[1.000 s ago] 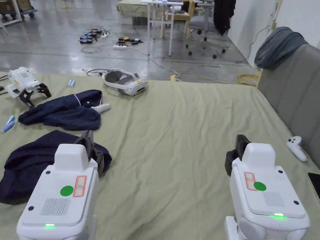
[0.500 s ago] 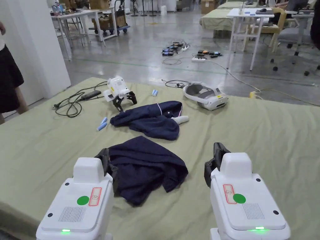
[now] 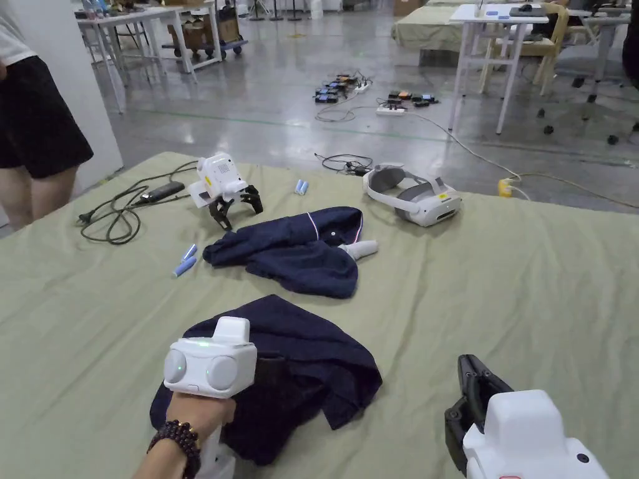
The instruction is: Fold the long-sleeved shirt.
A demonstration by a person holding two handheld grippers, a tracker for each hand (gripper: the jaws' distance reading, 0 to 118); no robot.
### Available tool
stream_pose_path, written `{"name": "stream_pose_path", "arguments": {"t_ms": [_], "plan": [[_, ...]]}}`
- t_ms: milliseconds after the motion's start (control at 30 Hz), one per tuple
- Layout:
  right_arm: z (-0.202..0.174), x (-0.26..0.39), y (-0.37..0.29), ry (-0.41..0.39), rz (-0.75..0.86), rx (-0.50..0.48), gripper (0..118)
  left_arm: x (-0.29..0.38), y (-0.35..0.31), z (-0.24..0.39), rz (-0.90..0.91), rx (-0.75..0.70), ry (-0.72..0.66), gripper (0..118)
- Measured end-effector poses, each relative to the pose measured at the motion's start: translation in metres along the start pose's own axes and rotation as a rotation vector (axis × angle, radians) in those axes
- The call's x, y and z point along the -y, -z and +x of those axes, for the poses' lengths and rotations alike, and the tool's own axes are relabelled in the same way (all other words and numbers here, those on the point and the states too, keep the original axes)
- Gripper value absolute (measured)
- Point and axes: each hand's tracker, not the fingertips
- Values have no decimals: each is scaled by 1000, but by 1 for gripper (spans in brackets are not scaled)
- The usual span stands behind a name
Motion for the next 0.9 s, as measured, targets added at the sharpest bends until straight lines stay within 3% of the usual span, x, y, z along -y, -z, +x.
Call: {"name": "stream_pose_path", "arguments": {"t_ms": [67, 133, 200, 267, 433, 567, 633, 733, 833, 900], "plan": [[1, 3, 0, -35, -14, -11, 6, -1, 5, -1, -32, -36, -24, 51], [5, 4, 1, -35, -4, -19, 6, -1, -14, 6, 10, -52, -19, 45], [9, 4, -1, -20, -9, -22, 6, -10, -42, 8, 66, -52, -9, 20], [16, 3, -4, -1, -6, -8, 5, -28, -78, 9, 105, 21, -28, 13], [47, -8, -29, 37, 24, 40, 0, -78, -169, 45, 276, 124, 68, 13], [83, -15, -60, 72, 21, 129, 0, -104, -226, 133, 378, 262, 184, 13], [103, -16, -78, 41, 28, 198, 0, -107, -238, 185, 413, 341, 237, 13], [136, -14, -108, 35, 13, 286, 0, -110, -234, 266, 375, 507, 269, 13], [168, -8, -137, 59, -1, 367, 0, -84, -205, 356, 332, 558, 384, 13], [186, -1, -152, 81, -28, 402, 0, -59, -168, 404, 216, 590, 382, 13]]}}
